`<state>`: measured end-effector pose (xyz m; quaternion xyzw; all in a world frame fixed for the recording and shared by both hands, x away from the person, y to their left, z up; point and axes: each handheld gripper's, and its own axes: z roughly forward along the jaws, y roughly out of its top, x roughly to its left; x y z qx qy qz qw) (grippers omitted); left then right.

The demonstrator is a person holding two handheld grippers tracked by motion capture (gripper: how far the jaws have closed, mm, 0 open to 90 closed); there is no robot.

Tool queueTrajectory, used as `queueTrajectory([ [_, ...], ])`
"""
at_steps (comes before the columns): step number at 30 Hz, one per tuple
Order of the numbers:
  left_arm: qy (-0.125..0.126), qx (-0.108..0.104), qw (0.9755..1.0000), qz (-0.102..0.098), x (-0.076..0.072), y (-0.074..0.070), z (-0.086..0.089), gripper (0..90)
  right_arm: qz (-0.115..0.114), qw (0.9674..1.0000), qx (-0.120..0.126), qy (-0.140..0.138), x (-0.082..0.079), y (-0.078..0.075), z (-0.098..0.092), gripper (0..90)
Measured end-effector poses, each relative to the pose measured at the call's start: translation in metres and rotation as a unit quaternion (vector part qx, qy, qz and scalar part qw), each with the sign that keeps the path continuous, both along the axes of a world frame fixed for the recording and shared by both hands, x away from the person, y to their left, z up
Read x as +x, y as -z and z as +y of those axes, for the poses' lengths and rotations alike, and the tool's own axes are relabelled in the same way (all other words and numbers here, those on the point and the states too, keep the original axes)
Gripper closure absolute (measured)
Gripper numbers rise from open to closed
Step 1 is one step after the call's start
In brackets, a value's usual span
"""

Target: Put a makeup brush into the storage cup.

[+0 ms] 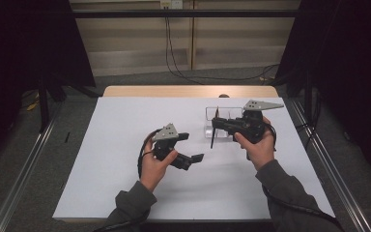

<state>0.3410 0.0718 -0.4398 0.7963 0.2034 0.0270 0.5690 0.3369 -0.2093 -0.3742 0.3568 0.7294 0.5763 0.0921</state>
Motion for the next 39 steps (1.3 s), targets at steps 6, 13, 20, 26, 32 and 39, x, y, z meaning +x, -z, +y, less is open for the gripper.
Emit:
queueTrajectory([
  [6, -0.006, 0.006, 0.9999, 0.007, 0.003, 0.003, 0.015, 0.1, 0.0, 1.0, 0.001, 0.0, 0.001, 0.002, -0.001, 84.1],
  [13, -0.017, 0.009, 0.9998, 0.007, 0.003, 0.001, 0.029, 0.4, 0.001, 1.0, 0.001, -0.001, 0.002, 0.004, -0.002, 84.1],
  [20, -0.023, 0.017, 0.9996, 0.007, 0.001, 0.0, 0.038, 0.8, -0.001, 1.0, 0.001, -0.001, 0.0, 0.004, -0.004, 84.1],
  [26, -0.029, 0.02, 0.9993, 0.008, 0.001, 0.001, 0.049, 1.1, -0.007, 1.0, 0.0, 0.0, -0.002, 0.001, -0.008, 84.1],
  [32, -0.036, 0.029, 0.9989, 0.009, -0.001, 0.002, 0.056, 1.3, -0.008, 1.0, 0.001, 0.005, -0.003, 0.002, -0.013, 84.1],
  [39, -0.038, 0.036, 0.9986, 0.01, -0.002, 0.004, 0.062, 1.6, -0.008, 0.9999, -0.003, 0.007, -0.005, 0.002, -0.017, 84.1],
])
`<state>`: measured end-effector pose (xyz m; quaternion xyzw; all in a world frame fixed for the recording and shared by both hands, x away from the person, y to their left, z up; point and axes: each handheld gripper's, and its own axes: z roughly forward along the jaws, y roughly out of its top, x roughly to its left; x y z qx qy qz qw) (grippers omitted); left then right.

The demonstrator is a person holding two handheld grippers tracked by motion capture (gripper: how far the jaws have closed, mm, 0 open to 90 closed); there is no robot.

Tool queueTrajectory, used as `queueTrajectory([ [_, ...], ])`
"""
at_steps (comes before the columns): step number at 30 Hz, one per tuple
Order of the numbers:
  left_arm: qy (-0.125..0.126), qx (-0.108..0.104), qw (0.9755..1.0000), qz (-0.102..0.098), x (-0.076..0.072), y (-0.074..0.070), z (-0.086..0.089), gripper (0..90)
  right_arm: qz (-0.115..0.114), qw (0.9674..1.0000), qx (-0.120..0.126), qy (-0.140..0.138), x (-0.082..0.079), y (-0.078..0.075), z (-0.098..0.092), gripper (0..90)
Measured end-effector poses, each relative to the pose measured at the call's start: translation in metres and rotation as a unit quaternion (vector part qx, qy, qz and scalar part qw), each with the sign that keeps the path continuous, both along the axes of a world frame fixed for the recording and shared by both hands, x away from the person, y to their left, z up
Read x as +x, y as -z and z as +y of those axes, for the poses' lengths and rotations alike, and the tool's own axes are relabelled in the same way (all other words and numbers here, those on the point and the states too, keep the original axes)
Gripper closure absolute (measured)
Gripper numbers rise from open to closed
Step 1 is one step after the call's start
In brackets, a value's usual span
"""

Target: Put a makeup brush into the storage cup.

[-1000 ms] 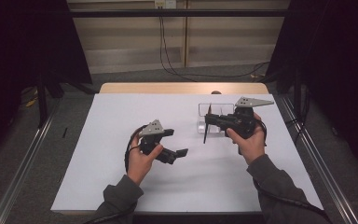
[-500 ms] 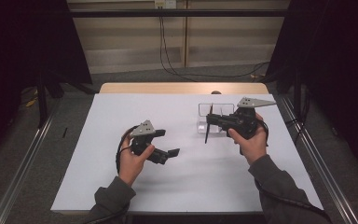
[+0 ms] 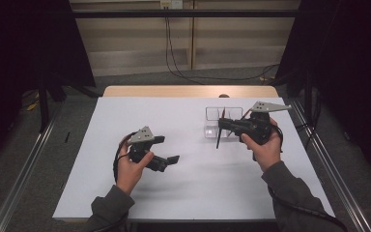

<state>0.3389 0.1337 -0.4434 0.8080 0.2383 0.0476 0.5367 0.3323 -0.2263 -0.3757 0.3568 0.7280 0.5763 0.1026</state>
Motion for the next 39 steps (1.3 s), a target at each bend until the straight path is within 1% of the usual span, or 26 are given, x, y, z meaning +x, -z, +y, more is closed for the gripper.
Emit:
queueTrajectory([
  [1, -0.002, 0.002, 1.0, -0.001, 0.0, 0.0, 0.001, 1.5, -0.003, 1.0, 0.0, -0.002, 0.0, 0.0, 0.0, 84.1],
  [2, 0.001, -0.002, 1.0, 0.0, 0.0, 0.001, 0.002, 1.6, -0.003, 1.0, -0.001, -0.001, 0.0, -0.001, -0.001, 84.1],
  [3, -0.003, 0.004, 1.0, 0.0, -0.001, 0.001, 0.003, 1.6, -0.003, 1.0, -0.002, -0.001, 0.0, -0.001, -0.001, 84.1],
  [6, -0.004, 0.003, 1.0, 0.003, -0.001, 0.003, 0.006, 1.8, -0.003, 1.0, -0.002, -0.002, 0.0, -0.001, -0.002, 84.1],
  [7, -0.007, 0.005, 1.0, 0.003, -0.001, 0.003, 0.006, 1.8, -0.003, 1.0, -0.002, -0.002, 0.0, -0.001, -0.002, 84.1],
  [9, -0.007, 0.01, 0.9999, 0.0, -0.001, 0.003, 0.008, 1.8, -0.005, 1.0, -0.002, -0.002, 0.0, -0.001, -0.002, 84.1],
  [10, -0.006, 0.006, 1.0, 0.001, -0.001, 0.003, 0.009, 1.9, -0.004, 1.0, -0.002, -0.003, 0.0, -0.001, -0.003, 84.1],
  [14, -0.013, 0.012, 0.9998, 0.0, -0.003, 0.002, 0.013, 1.9, -0.005, 1.0, -0.004, -0.001, 0.0, -0.002, -0.004, 84.1],
  [15, -0.01, 0.012, 0.9999, -0.001, -0.003, 0.002, 0.014, 1.9, -0.007, 1.0, -0.004, -0.001, 0.0, -0.002, -0.005, 84.1],
  [16, -0.014, 0.014, 0.9998, -0.002, -0.003, 0.002, 0.015, 2.0, -0.006, 1.0, -0.004, 0.0, 0.0, -0.002, -0.005, 84.1],
  [18, -0.015, 0.013, 0.9998, -0.001, -0.003, 0.002, 0.018, 2.2, -0.007, 1.0, -0.003, 0.001, 0.0, -0.003, -0.006, 84.1],
  [19, -0.019, 0.017, 0.9997, -0.001, -0.004, 0.002, 0.019, 2.2, -0.008, 1.0, -0.005, 0.001, 0.0, -0.003, -0.007, 84.1],
  [22, -0.016, 0.017, 0.9997, -0.001, -0.004, 0.002, 0.022, 2.2, -0.009, 0.9999, -0.005, 0.003, 0.001, -0.004, -0.009, 84.1],
  [24, -0.02, 0.017, 0.9997, -0.001, -0.004, 0.002, 0.024, 2.3, -0.009, 0.9999, -0.005, 0.004, 0.001, -0.005, -0.011, 84.1],
  [25, -0.022, 0.02, 0.9996, -0.002, -0.004, 0.002, 0.024, 2.3, -0.009, 0.9999, -0.005, 0.005, 0.002, -0.005, -0.012, 84.1],
  [26, -0.02, 0.015, 0.9997, -0.001, -0.004, 0.003, 0.025, 2.4, -0.009, 0.9999, -0.006, 0.007, 0.002, -0.005, -0.012, 84.1],
  [30, -0.025, 0.024, 0.9994, -0.002, -0.005, 0.003, 0.026, 2.5, -0.01, 0.9999, -0.01, 0.01, 0.003, -0.006, -0.016, 84.1],
  [31, -0.023, 0.02, 0.9995, -0.001, -0.005, 0.004, 0.026, 2.5, -0.012, 0.9998, -0.012, 0.009, 0.003, -0.007, -0.017, 84.1],
  [34, -0.023, 0.017, 0.9996, 0.0, -0.006, 0.004, 0.027, 2.5, -0.014, 0.9998, -0.011, 0.012, 0.004, -0.008, -0.02, 84.1],
  [37, -0.024, 0.017, 0.9996, 0.0, -0.006, 0.004, 0.027, 2.6, -0.013, 0.9997, -0.014, 0.015, 0.005, -0.009, -0.022, 84.1],
  [39, -0.027, 0.023, 0.9994, -0.001, -0.007, 0.004, 0.028, 2.6, -0.015, 0.9996, -0.012, 0.018, 0.005, -0.01, -0.024, 84.1],
])
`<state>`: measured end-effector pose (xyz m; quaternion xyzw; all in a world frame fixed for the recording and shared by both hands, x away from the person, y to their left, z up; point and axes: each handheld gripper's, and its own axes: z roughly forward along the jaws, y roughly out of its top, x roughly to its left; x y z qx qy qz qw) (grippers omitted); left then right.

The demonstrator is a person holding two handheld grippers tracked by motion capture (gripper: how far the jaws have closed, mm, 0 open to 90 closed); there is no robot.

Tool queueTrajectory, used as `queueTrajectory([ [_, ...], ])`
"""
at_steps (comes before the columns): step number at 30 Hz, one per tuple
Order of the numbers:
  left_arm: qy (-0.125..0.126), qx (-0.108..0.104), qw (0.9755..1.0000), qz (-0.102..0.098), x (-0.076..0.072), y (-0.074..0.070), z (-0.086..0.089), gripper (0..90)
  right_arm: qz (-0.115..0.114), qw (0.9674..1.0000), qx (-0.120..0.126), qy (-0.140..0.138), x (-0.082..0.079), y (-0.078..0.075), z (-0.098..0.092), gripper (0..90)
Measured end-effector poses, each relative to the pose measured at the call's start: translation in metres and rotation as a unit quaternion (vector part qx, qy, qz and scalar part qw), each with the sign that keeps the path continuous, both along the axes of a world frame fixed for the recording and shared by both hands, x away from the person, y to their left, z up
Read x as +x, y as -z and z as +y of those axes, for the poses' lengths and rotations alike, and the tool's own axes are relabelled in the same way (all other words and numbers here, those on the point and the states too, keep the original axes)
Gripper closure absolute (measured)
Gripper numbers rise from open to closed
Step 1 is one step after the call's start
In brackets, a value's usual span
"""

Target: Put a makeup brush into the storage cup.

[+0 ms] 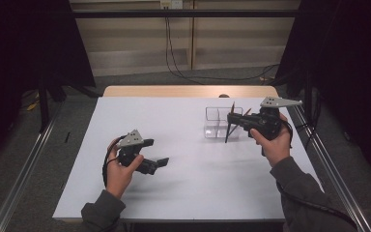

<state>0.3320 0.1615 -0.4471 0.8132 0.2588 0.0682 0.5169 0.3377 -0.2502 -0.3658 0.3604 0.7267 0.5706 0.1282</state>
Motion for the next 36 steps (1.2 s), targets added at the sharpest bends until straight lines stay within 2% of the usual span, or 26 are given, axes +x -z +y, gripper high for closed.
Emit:
queueTrajectory([
  [8, 0.0, 0.001, 1.0, -0.005, -0.001, -0.001, 0.0, 2.7, -0.003, 1.0, -0.003, 0.007, 0.003, -0.003, -0.005, 84.1],
  [24, -0.005, -0.002, 1.0, -0.003, -0.003, 0.0, 0.006, 3.0, -0.005, 0.9998, -0.002, 0.02, 0.011, -0.006, -0.01, 84.1],
  [36, -0.009, 0.001, 1.0, -0.001, -0.004, 0.001, 0.01, 3.0, -0.014, 0.9995, -0.002, 0.03, 0.02, -0.012, -0.012, 84.1],
])
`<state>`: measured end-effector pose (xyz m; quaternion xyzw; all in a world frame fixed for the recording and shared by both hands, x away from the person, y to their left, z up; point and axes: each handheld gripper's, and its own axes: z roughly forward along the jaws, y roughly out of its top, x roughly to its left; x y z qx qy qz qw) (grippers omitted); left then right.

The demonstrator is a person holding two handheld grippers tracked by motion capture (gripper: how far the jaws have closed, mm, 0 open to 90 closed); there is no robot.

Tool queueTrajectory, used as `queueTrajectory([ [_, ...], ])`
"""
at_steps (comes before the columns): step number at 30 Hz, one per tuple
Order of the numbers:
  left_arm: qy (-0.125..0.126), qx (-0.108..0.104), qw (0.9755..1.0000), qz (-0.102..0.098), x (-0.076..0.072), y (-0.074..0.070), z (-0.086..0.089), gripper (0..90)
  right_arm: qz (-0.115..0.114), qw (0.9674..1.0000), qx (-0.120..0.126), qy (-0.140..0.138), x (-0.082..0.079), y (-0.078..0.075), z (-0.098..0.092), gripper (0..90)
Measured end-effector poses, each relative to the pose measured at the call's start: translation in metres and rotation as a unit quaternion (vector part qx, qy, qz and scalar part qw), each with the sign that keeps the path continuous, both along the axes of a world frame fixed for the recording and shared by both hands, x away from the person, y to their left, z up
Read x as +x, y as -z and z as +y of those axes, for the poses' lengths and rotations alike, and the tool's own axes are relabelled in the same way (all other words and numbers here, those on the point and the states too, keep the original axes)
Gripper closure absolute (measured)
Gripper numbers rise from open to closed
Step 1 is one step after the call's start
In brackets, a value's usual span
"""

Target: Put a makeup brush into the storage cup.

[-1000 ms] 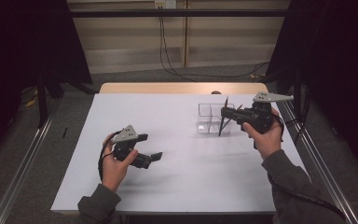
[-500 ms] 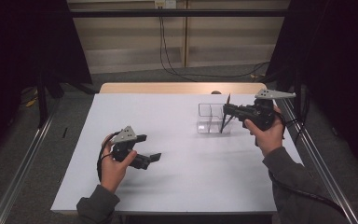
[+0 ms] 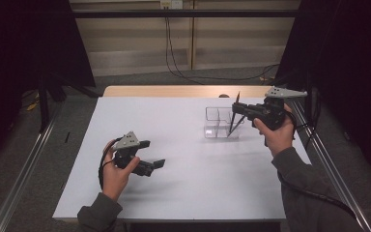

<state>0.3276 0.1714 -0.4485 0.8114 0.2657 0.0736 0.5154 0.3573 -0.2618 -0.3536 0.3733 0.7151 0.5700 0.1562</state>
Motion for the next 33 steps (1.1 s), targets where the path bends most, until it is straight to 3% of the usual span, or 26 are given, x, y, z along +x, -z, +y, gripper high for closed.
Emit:
queueTrajectory([
  [33, 0.004, 0.0, 1.0, 0.002, 0.001, 0.002, 0.0, 3.3, -0.006, 0.9988, -0.015, 0.045, 0.019, 0.001, -0.008, 84.1],
])
